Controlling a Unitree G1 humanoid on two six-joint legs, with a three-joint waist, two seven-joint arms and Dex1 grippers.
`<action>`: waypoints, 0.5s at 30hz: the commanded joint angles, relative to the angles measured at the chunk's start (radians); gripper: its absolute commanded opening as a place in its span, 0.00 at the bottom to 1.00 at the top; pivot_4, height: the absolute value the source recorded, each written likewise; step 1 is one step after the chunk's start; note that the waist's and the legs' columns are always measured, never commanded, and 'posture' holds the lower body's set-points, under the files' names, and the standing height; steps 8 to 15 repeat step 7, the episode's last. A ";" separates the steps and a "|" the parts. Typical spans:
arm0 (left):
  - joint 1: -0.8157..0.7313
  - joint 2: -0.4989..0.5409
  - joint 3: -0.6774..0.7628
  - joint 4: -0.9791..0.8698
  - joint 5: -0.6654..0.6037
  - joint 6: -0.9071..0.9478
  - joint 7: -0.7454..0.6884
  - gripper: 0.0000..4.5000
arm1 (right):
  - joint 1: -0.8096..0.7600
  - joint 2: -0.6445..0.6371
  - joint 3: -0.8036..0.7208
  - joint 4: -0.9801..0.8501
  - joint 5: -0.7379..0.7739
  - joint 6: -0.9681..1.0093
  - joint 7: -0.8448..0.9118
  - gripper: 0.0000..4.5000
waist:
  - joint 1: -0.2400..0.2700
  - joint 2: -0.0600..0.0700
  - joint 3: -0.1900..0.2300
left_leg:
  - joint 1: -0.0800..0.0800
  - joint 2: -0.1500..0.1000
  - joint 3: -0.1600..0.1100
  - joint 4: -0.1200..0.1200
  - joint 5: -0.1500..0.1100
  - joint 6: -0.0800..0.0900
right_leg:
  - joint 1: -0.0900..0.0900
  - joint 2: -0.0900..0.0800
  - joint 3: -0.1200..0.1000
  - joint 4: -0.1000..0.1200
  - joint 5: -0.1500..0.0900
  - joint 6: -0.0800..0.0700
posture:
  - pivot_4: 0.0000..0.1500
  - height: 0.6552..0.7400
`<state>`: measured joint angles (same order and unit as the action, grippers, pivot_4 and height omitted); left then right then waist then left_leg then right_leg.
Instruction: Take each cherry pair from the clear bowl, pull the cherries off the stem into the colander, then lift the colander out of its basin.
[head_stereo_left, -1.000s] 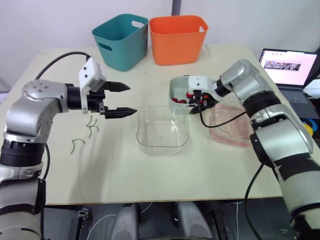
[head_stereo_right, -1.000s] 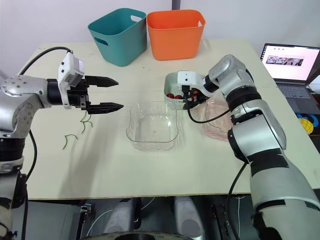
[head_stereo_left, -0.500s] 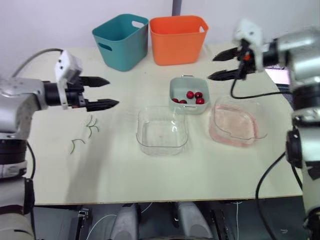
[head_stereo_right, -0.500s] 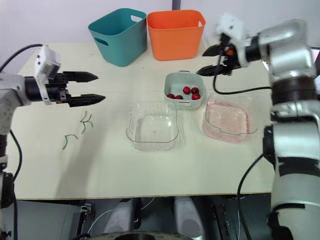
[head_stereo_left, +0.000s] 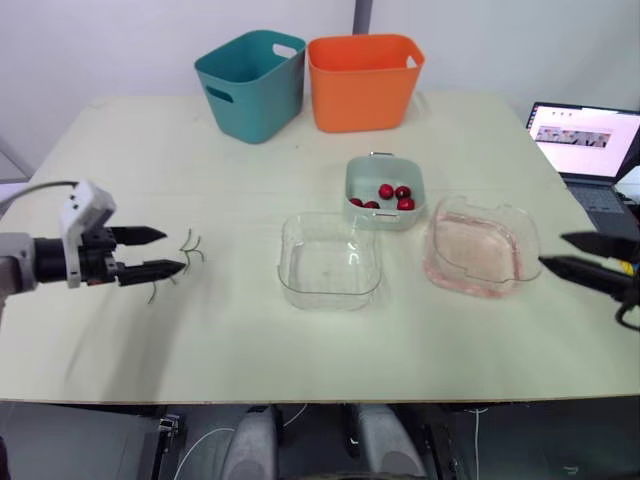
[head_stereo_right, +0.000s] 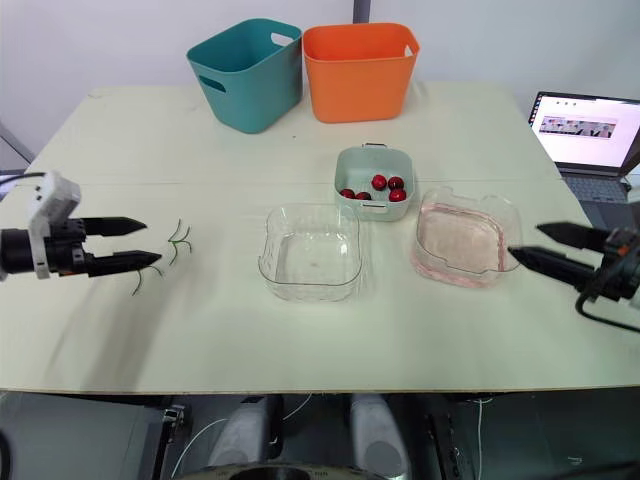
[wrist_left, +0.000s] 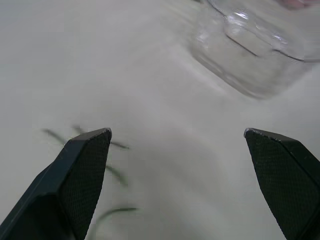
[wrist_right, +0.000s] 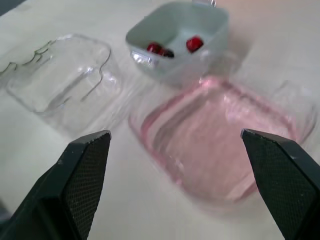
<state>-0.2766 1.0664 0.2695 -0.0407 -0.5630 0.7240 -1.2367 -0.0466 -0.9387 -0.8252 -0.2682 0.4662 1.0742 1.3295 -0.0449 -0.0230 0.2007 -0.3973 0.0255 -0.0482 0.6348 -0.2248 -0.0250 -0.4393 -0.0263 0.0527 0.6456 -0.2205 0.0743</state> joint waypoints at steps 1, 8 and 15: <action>0.043 0.008 0.083 -0.058 -0.042 0.035 0.025 1.00 | 0.056 0.005 -0.081 -0.037 0.067 -0.031 -0.013 1.00 | -0.004 0.000 0.000 | 0.005 0.000 0.001 -0.001 0.000 0.000 | 0.003 0.000 0.001 0.000 0.000 0.000 | 1.00 1.00; 0.085 0.001 0.100 -0.073 -0.070 0.062 0.041 1.00 | 0.123 -0.021 -0.058 0.003 0.096 -0.104 -0.046 1.00 | -0.009 0.000 0.000 | 0.009 0.001 0.002 -0.004 0.000 0.000 | 0.007 0.000 0.001 -0.005 -0.001 -0.002 | 1.00 1.00; 0.085 0.001 0.100 -0.073 -0.070 0.062 0.041 1.00 | 0.123 -0.021 -0.058 0.003 0.096 -0.104 -0.046 1.00 | -0.009 0.000 0.000 | 0.009 0.001 0.002 -0.004 0.000 0.000 | 0.007 0.000 0.001 -0.005 -0.001 -0.002 | 1.00 1.00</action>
